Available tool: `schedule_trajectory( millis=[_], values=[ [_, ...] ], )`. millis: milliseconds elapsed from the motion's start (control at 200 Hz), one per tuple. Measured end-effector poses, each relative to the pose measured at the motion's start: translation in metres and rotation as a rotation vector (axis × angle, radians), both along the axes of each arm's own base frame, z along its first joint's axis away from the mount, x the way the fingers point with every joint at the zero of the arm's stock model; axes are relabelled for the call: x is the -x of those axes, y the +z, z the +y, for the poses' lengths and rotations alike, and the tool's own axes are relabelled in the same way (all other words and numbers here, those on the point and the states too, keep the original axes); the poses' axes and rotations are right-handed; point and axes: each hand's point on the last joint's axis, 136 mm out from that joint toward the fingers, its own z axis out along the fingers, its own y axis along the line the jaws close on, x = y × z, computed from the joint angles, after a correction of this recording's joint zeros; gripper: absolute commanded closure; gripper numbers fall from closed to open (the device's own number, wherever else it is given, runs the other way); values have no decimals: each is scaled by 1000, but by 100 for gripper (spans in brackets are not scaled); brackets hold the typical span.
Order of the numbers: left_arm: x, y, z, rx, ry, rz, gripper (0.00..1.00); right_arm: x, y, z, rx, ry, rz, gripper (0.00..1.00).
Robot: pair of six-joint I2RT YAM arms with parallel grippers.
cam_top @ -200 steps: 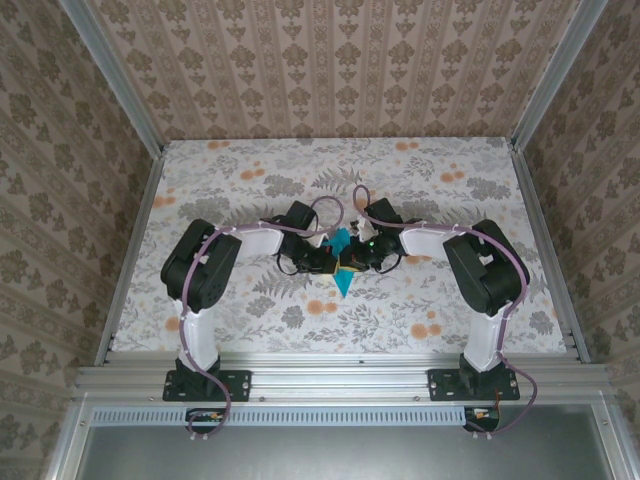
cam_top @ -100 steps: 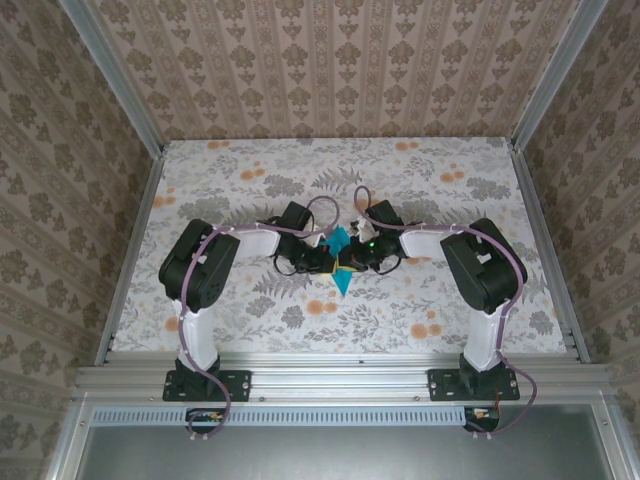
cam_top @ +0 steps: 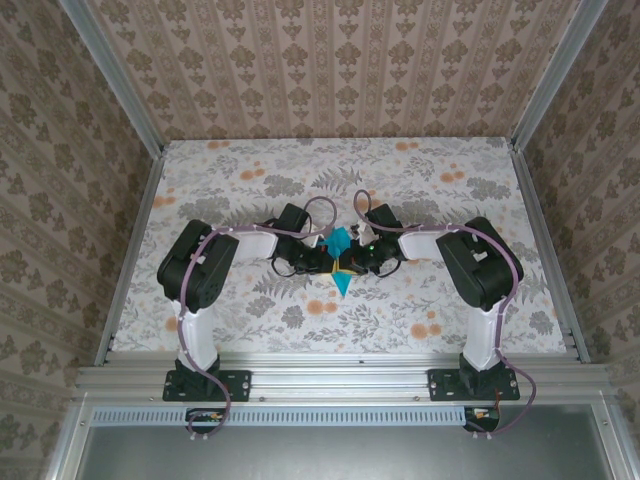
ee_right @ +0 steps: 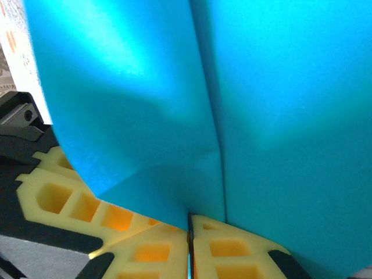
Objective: Fold a paper plane with a square sheet of paper (pick it up from the middle)
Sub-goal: Fourth fold the wing at the center of the table.
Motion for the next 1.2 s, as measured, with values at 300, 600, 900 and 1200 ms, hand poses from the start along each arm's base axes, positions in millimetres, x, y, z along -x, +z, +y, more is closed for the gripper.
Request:
schedule_trajectory(
  millis=[300,600,900,1200],
  values=[
    [0,2,0,13,19,15,100,0,0,0,1,0,0,89],
    [-8,13,3,13,51,-9,100,0,-1,0,2,0,1,90],
    [-8,13,5,15,59,-9,100,0,-1,0,2,0,1,90],
    [-4,9,6,-2,56,3,100,0,-1,0,2,0,2,89]
  ],
)
